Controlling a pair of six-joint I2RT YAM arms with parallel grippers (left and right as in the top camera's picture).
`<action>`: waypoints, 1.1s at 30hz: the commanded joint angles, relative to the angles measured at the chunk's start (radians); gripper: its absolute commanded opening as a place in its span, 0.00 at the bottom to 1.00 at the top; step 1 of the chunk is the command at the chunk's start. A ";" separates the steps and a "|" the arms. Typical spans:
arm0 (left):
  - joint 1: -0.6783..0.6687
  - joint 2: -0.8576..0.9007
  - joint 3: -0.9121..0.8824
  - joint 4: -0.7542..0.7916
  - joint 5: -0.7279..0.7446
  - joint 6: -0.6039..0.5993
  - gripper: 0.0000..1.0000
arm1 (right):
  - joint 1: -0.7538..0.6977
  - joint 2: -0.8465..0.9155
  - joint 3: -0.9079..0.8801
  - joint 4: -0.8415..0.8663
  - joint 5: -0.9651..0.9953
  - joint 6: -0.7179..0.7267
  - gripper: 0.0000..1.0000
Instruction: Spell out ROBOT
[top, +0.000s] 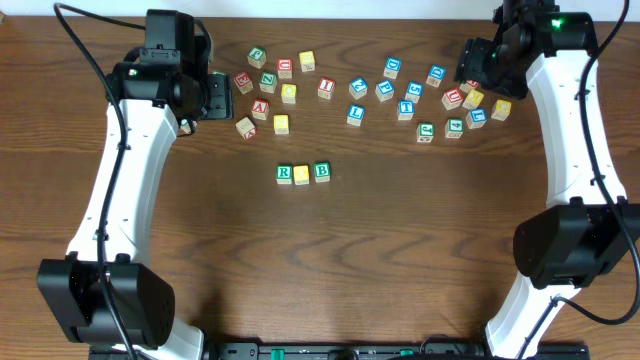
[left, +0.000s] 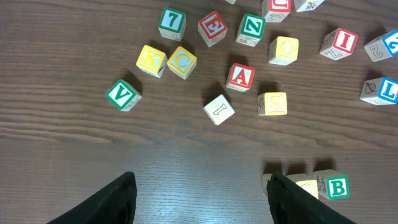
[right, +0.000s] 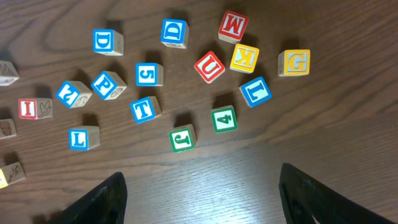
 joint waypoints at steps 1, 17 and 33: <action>0.003 -0.016 0.019 -0.003 0.009 0.006 0.66 | -0.002 0.007 -0.001 -0.004 0.025 0.011 0.73; 0.003 -0.016 0.019 -0.002 0.009 0.006 0.67 | 0.039 0.007 -0.001 -0.002 0.019 -0.008 0.73; 0.003 -0.016 0.019 -0.003 0.010 0.006 0.67 | 0.098 0.007 -0.001 0.007 0.019 -0.008 0.74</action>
